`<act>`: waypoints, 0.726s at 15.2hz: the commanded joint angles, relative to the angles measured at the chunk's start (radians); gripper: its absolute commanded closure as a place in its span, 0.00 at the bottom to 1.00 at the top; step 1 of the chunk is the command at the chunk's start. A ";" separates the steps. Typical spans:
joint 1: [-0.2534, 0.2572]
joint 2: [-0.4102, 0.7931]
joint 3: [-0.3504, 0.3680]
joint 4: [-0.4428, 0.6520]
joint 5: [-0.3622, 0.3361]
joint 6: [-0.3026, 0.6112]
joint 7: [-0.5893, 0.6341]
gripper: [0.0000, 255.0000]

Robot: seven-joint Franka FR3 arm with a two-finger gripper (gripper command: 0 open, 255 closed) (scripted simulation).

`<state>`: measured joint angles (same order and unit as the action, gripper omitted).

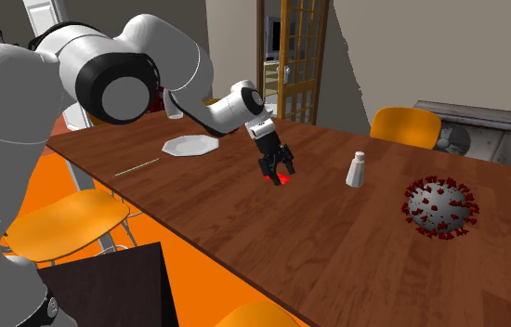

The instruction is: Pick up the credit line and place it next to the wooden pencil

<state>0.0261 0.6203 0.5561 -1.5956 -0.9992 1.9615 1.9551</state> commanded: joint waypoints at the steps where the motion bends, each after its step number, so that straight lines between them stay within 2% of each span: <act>1: 0.000 0.001 0.000 0.000 0.000 0.001 0.000 0.00; 4: 0.000 0.000 0.000 0.000 0.000 0.000 0.000 0.00; 5: 0.000 0.000 0.000 0.000 0.000 0.000 0.000 1.00; 11: -0.004 -0.003 0.000 -0.003 0.000 0.003 -0.003 1.00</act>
<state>0.0250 0.6144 0.5595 -1.5919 -0.9990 1.9643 1.9503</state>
